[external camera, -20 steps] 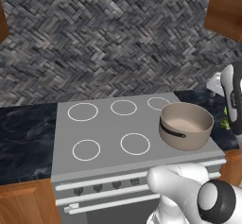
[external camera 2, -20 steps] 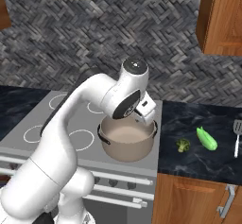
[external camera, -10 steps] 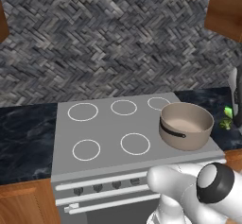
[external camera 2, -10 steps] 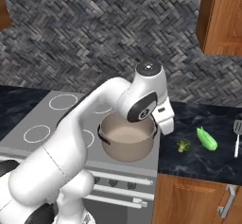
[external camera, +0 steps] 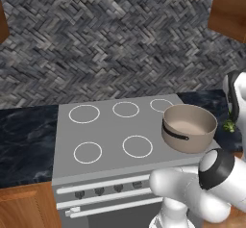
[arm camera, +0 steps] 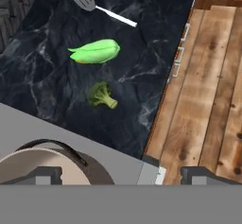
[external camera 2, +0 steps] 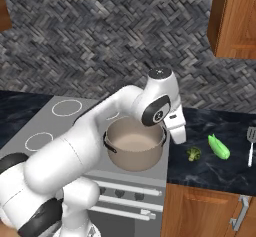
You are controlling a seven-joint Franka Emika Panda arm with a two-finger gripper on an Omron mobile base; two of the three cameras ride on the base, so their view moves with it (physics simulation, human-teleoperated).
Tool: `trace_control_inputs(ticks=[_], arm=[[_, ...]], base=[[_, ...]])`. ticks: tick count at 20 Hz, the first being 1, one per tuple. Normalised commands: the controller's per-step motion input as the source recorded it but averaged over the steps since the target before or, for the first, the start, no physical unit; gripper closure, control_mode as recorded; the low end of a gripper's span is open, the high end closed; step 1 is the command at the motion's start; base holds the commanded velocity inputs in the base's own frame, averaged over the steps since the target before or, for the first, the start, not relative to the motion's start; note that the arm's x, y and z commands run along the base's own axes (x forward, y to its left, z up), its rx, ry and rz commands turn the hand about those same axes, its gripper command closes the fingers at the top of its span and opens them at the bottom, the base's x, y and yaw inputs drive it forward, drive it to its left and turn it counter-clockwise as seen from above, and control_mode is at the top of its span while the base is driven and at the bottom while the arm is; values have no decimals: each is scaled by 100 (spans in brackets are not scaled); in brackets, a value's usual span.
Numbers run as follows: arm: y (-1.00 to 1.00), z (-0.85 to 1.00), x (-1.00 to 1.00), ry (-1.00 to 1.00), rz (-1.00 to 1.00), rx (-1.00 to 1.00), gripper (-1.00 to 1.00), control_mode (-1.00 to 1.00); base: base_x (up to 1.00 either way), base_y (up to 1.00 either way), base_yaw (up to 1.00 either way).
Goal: Put the broccoli and corn in the pot. Retrieve the spatula and lightly stir the vegetables in the pot.
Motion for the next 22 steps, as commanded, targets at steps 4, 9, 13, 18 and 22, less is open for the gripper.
trace_control_inputs(ticks=[4,9,13,18,22], arm=[[-19,-26,28,1,0,0,-100,-100],[-5,-36,35,0,0,4,-100,-100],[-16,-36,35,0,0,0,-100,-100],[-26,-34,30,3,0,0,-100,-100],[-28,-33,19,9,0,0,-100,-100]], base=[[0,0,0],[0,0,0],[0,0,0],[0,0,0],[0,0,0]])
